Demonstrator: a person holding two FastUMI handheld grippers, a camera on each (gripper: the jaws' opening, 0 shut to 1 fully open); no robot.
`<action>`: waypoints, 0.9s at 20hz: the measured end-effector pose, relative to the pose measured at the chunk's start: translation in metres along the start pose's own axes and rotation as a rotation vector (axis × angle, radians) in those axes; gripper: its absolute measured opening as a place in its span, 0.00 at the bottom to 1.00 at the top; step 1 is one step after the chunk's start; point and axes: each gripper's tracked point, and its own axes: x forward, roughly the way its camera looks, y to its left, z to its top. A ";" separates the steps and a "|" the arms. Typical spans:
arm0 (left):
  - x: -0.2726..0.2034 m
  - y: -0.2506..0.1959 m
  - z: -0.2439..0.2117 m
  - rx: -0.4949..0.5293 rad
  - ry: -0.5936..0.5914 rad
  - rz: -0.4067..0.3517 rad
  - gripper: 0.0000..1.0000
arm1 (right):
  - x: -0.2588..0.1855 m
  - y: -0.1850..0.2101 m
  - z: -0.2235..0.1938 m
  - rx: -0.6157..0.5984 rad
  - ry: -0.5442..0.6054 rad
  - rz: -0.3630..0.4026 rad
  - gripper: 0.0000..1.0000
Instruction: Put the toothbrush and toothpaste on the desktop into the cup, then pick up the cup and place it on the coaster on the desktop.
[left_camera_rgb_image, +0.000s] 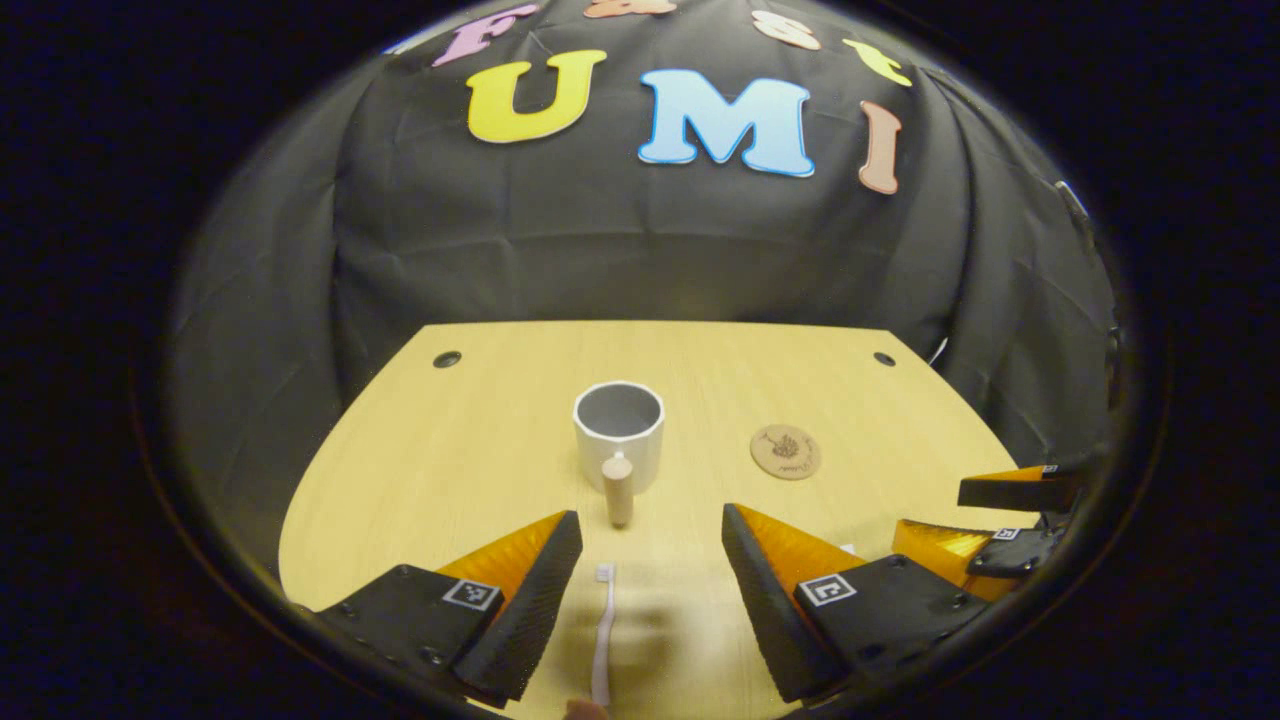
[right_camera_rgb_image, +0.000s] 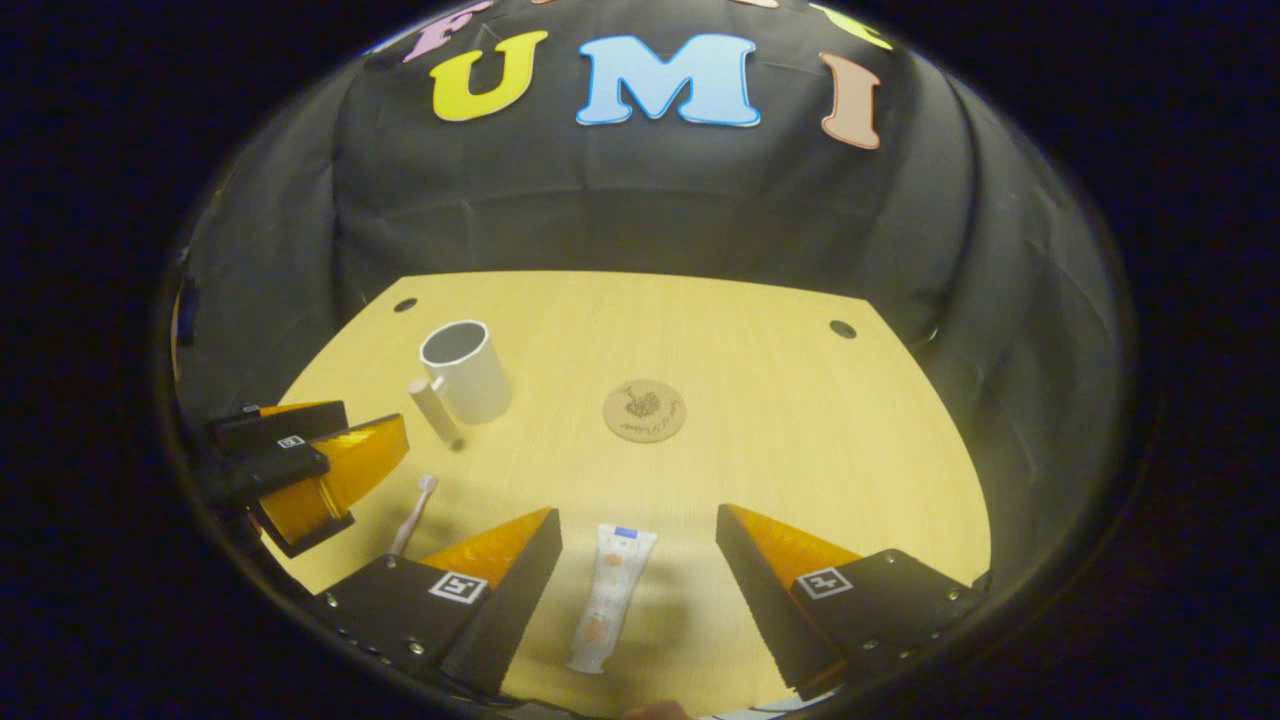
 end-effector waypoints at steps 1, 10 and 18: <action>-0.002 0.002 -0.005 -0.003 0.022 0.004 0.93 | 0.003 0.001 -0.006 0.000 0.022 0.001 0.96; -0.010 0.004 -0.043 -0.043 0.225 -0.002 0.93 | 0.026 0.008 -0.052 0.074 0.214 0.033 0.96; -0.006 0.010 -0.079 -0.048 0.433 -0.005 0.93 | 0.038 0.021 -0.084 0.102 0.389 0.059 0.96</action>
